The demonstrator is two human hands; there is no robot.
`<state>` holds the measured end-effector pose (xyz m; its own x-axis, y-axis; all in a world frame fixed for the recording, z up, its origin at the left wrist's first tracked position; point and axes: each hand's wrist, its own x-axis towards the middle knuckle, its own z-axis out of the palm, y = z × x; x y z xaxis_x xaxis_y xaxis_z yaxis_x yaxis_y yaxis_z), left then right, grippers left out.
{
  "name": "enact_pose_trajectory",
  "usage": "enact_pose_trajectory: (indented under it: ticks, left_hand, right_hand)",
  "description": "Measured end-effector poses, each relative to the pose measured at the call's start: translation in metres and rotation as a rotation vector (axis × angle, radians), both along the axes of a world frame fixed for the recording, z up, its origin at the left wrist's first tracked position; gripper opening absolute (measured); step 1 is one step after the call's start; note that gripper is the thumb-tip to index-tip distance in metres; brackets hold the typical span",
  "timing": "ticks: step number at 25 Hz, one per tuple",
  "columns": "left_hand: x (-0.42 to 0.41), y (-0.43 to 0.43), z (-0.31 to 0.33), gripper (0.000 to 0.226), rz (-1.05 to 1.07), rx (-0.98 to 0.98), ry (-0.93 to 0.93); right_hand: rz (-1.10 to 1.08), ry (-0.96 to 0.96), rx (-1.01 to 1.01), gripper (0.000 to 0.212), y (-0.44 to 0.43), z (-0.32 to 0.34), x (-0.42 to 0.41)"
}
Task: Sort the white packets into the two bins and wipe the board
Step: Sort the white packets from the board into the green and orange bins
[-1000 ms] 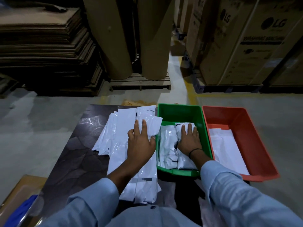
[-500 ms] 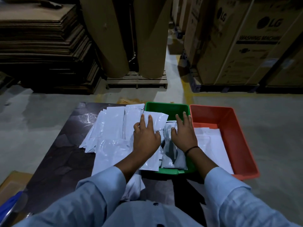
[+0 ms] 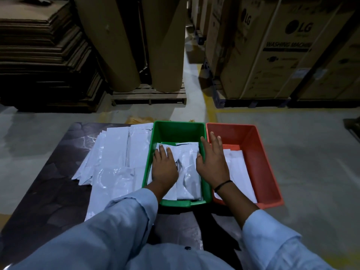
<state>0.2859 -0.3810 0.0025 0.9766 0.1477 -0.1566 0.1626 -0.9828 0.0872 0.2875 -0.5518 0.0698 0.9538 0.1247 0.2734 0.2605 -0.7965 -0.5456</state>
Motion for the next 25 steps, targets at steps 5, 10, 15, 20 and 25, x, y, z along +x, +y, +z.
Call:
enact_pose_trajectory:
  ticks: [5,10,15,20,25]
  left_hand:
    - [0.001,0.003,-0.009,0.072,-0.043,0.077,0.036]
    - [0.003,0.007,-0.013,0.074,-0.043,-0.050,0.134]
    - [0.001,0.010,0.012,0.074,-0.080,-0.096,0.082]
    - [-0.008,0.045,0.057,0.068,-0.172,-0.144,-0.226]
    - [-0.029,0.125,0.062,0.062,-0.135,-0.130,-0.414]
  right_hand:
    - [0.006,0.032,-0.017,0.059,-0.010,-0.004,-0.006]
    - [0.020,0.057,-0.047,0.060,-0.008,-0.006,-0.009]
    - [0.000,0.068,-0.028,0.059,0.013,-0.003,-0.011]
    - [-0.040,0.037,0.029,0.058,0.053,0.004,-0.012]
    - [-0.014,0.009,0.027,0.057,0.112,-0.001,-0.020]
